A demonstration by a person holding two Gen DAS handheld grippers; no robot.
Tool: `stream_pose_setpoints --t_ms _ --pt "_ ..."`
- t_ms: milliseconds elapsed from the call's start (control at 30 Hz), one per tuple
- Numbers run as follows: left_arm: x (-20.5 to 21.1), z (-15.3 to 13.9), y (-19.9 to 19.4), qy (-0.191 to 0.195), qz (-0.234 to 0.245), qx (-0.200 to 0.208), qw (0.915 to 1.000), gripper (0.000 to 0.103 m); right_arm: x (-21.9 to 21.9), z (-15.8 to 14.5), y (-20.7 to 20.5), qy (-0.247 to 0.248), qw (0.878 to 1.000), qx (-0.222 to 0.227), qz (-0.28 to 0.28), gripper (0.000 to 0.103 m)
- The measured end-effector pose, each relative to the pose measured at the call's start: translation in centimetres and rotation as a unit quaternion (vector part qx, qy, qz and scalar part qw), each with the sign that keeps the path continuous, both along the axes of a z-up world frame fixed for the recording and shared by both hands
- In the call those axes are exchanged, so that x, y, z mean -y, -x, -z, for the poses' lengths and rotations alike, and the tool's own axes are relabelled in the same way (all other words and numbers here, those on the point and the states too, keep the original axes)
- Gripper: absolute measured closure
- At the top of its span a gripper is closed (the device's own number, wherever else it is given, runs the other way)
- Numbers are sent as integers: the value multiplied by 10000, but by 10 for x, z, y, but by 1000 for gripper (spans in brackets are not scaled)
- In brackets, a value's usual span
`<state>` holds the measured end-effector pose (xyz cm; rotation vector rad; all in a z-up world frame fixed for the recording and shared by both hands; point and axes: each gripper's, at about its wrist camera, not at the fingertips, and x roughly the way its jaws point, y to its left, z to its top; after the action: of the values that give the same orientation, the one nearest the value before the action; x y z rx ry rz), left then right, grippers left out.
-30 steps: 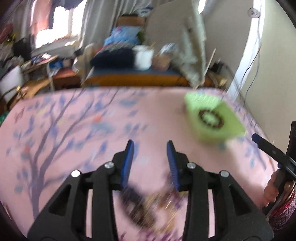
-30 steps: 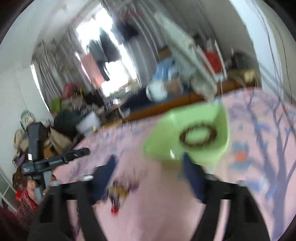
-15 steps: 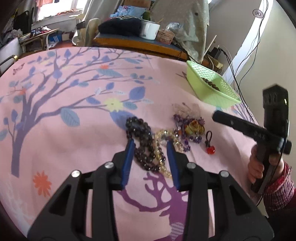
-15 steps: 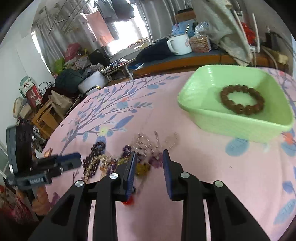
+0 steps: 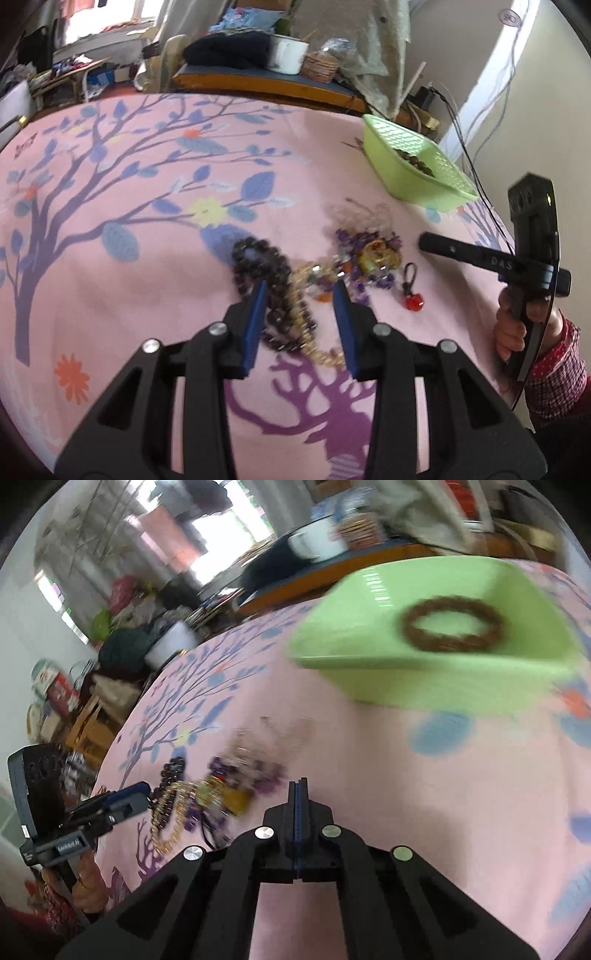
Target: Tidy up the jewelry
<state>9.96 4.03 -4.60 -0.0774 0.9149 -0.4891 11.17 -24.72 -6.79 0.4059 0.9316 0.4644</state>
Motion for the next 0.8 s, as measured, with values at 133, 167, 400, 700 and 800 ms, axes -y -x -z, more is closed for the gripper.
stream_pose_setpoints --t_ms 133,167,400,700,800 --pt "32 -10 -9 -244 384 247 9987 49 36 5 26 -64 9993 -25 377 103" --pt "47 -13 -14 -368 551 376 9971 46 43 8 30 -182 9987 -62 471 103" --pt "113 4 -56 -1052 1180 230 9872 50 59 18 36 -913 9928 -119 761 103" --pt "78 -18 -86 -44 751 -291 9967 98 47 10 40 -772 9959 147 441 103" --pt "54 -43 -70 512 703 -237 9959 98 38 3 42 -673 9969 316 255 81"
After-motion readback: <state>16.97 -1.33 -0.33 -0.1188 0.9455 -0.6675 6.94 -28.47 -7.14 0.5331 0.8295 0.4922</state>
